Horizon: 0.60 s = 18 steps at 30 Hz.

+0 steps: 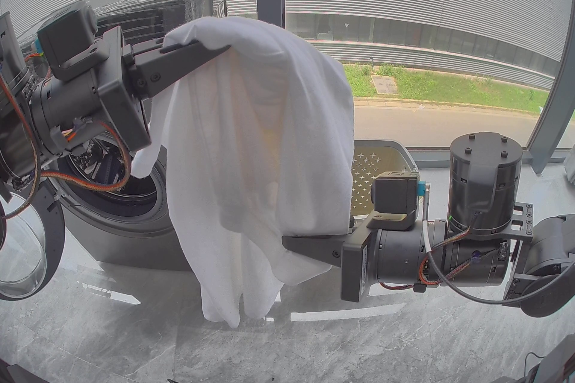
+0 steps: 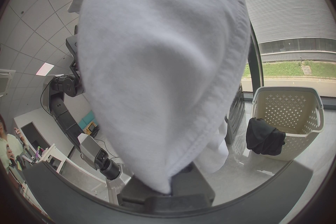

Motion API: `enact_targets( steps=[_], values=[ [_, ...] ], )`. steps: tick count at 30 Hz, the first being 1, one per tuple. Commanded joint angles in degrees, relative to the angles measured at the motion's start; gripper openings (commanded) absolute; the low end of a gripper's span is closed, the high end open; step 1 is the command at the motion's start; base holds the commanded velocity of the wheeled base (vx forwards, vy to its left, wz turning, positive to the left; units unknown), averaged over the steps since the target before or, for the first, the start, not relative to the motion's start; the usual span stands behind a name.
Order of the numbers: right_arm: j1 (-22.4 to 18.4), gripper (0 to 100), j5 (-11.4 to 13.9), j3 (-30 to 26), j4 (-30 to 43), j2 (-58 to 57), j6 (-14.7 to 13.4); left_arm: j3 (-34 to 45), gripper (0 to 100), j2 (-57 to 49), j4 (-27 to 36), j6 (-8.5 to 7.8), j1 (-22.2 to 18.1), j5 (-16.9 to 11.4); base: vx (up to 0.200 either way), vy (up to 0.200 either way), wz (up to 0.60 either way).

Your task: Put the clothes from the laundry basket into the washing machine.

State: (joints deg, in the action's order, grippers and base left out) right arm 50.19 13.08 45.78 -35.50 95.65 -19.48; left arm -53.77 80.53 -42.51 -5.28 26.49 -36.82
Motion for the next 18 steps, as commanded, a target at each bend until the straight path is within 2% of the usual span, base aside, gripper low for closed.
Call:
enact_targets(
  steps=[1, 4, 5, 8, 9, 11, 15, 18],
  values=[
    [0.1, 0, 0.0, -0.2, 0.0, -1.7, -0.1, 0.3, 0, 0.1, 0.0, 0.01, -0.1, 0.0, 0.000, 0.000, 0.00],
    [0.2, 0, 0.3, -0.5, 0.0, -3.9, -0.3, 1.3, 0, 0.2, 0.1, 0.01, -1.4, 0.0, 0.000, 0.000, 0.00],
    [1.1, 0, 0.4, -1.0, 0.0, -7.2, -0.6, 3.4, 0, 1.6, -0.1, -0.17, -4.9, -0.1, 0.000, 0.000, 0.00],
    [2.4, 0, 0.5, -1.4, 0.1, -11.7, -1.2, 6.5, 0, 4.0, -1.2, -0.35, -10.2, -0.5, 0.000, 0.000, 0.00],
    [2.4, 0, 0.5, -1.4, 0.0, -12.0, -1.3, 6.7, 0, 4.1, -1.3, -0.35, -10.5, -0.5, 0.000, 0.000, 0.00],
    [3.2, 0, 0.5, -1.7, 0.1, -14.9, -1.4, 9.3, 0, 7.1, -5.7, -0.35, -13.8, -0.5, 0.000, 0.000, 0.00],
    [3.3, 0, 0.5, -1.6, 0.1, -16.5, -1.4, 12.2, 0, 9.2, -11.3, -0.35, -14.2, -0.5, 0.000, 0.000, 0.00],
    [3.3, 0, 0.5, -1.2, 0.1, -16.9, -1.4, 13.7, 0, 9.2, -12.5, -0.35, -12.8, -0.5, 0.000, 0.000, 0.00]
  ],
)
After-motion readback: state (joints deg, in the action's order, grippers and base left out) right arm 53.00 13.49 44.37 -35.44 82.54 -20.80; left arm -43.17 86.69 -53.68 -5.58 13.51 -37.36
